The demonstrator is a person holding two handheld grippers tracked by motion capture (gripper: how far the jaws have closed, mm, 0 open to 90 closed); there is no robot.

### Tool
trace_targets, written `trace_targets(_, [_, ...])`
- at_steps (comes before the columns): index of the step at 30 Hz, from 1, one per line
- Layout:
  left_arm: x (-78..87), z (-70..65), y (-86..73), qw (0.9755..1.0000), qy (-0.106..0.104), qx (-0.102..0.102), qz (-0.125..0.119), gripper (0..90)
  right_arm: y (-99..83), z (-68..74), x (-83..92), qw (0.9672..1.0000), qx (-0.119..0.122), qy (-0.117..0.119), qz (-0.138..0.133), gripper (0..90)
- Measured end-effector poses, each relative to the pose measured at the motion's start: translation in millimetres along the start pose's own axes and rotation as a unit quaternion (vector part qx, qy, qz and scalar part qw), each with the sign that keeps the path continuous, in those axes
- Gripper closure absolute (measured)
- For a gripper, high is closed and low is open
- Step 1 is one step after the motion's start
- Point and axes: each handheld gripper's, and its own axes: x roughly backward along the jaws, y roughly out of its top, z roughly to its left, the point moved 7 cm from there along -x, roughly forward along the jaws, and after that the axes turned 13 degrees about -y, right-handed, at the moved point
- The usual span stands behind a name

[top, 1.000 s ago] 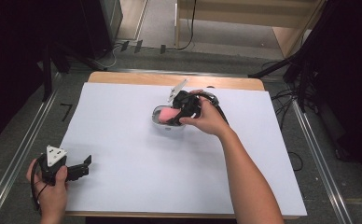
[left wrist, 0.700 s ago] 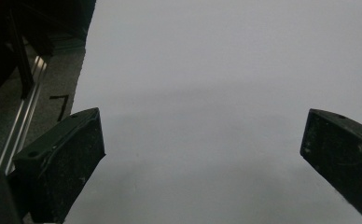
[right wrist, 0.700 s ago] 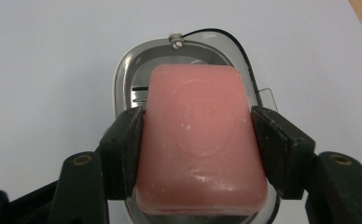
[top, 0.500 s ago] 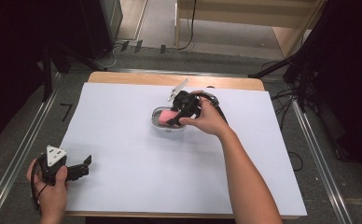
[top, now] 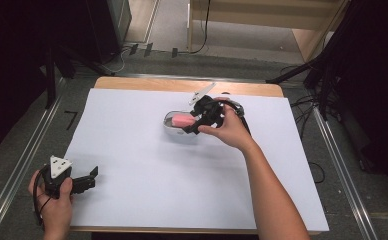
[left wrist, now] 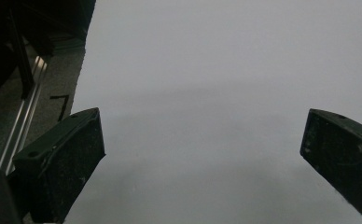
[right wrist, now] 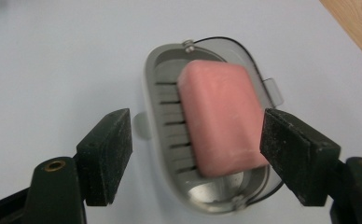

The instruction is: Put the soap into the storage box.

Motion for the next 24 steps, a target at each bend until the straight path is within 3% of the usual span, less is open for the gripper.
trace_targets(11, [-0.2,-0.3,-0.1,1.0000,0.001,-0.001,0.000,0.1,-27.1,-0.9,16.7,0.9991,-0.039,-0.015,-0.005,20.5])
trace_targets(15, [0.1,-0.4,-0.2,1.0000,0.002,-0.002,0.002,0.1,-36.3,-3.2,24.7,0.9977,-0.061,-0.028,-0.011,17.7])
trace_targets(18, [0.1,-0.6,-0.2,1.0000,0.001,-0.003,0.002,0.1,-45.0,-3.9,30.5,0.9948,-0.092,-0.041,-0.008,17.3])
trace_targets(19, [0.1,-0.5,-0.3,1.0000,0.002,-0.003,0.003,0.1,-49.1,-2.6,33.3,0.9932,-0.111,-0.037,-0.002,17.2])
trace_targets(21, [-0.1,-0.7,-0.2,1.0000,0.001,-0.002,0.002,0.1,-54.6,1.8,37.9,0.9941,-0.104,-0.027,-0.010,13.9])
trace_targets(23, [0.0,-0.6,-0.2,1.0000,0.002,-0.003,0.002,0.1,-60.2,3.0,40.9,0.9932,-0.104,-0.052,-0.005,13.9])
trace_targets(24, [0.0,-0.7,-0.2,1.0000,0.002,-0.003,0.002,0.1,-65.5,3.7,43.4,0.9915,-0.096,-0.087,0.004,13.5])
